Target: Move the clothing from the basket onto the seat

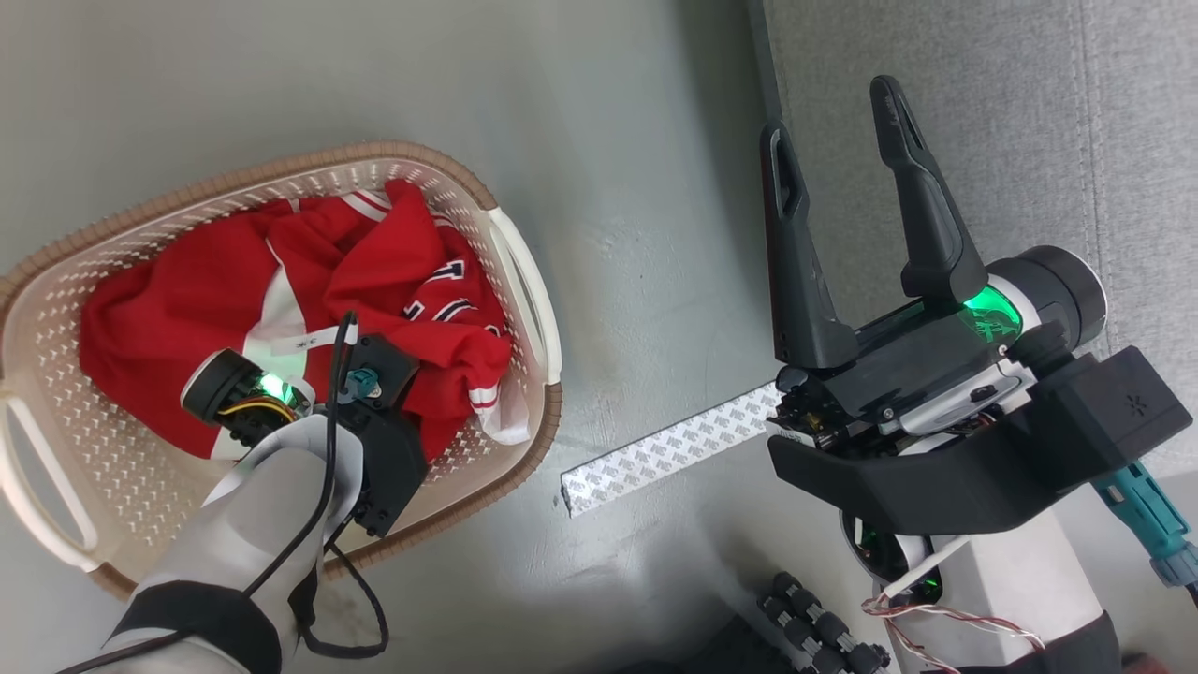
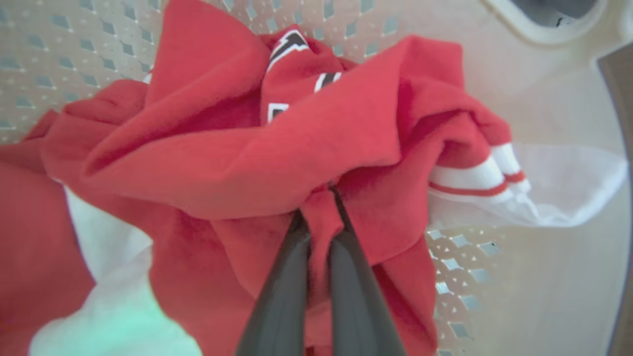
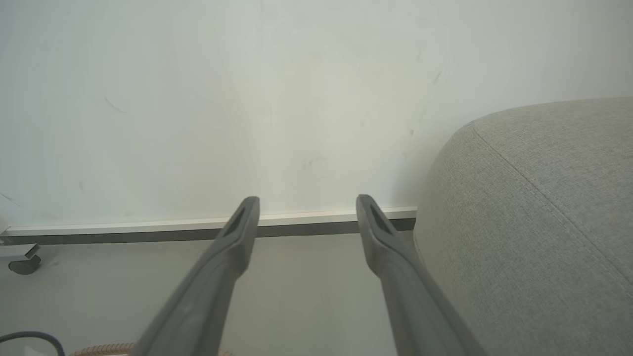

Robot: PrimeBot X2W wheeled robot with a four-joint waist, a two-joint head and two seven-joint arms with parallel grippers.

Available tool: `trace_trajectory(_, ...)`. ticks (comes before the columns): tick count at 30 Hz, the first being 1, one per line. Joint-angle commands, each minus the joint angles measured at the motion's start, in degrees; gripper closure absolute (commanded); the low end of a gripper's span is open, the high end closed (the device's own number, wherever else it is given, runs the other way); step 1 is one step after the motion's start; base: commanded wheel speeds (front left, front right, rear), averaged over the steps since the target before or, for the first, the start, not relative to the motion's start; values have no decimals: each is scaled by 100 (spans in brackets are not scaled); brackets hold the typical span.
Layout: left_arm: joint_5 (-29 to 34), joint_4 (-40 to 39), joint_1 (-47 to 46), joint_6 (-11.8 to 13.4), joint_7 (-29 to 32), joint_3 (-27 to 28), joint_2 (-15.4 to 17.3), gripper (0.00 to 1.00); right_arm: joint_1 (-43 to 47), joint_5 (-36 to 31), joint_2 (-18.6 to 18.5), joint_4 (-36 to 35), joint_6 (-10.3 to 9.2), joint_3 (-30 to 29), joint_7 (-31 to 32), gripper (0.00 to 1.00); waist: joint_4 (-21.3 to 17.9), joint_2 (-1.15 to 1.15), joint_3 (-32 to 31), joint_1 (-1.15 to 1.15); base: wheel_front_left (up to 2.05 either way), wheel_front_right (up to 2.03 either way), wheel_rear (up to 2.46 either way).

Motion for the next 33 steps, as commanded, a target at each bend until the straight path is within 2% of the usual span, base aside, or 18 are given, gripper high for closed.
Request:
trace_trajectory(1,-35,3,-54,25,-36,14,18,100,-53,15,16,5,4,-3,-9,0,26,0,-65,0,0,0,0)
trace_trajectory(6,-125,-273,119,42,-89,94,78,100,9,-31,15,139,4,40,-9,0,115,0,-379,0,0,0,0)
trace_trajectory(18,-319,-2011,1269,117,-84,751,349,100,326,-278,12,506,4,90,-9,0,426,0,-1539,0,0,0,0)
trace_trajectory(33,-95,-3966,2785,107,-85,1943,234,100,1136,-235,-342,1089,4,270,-9,0,869,0,-3260,0,0,0,0)
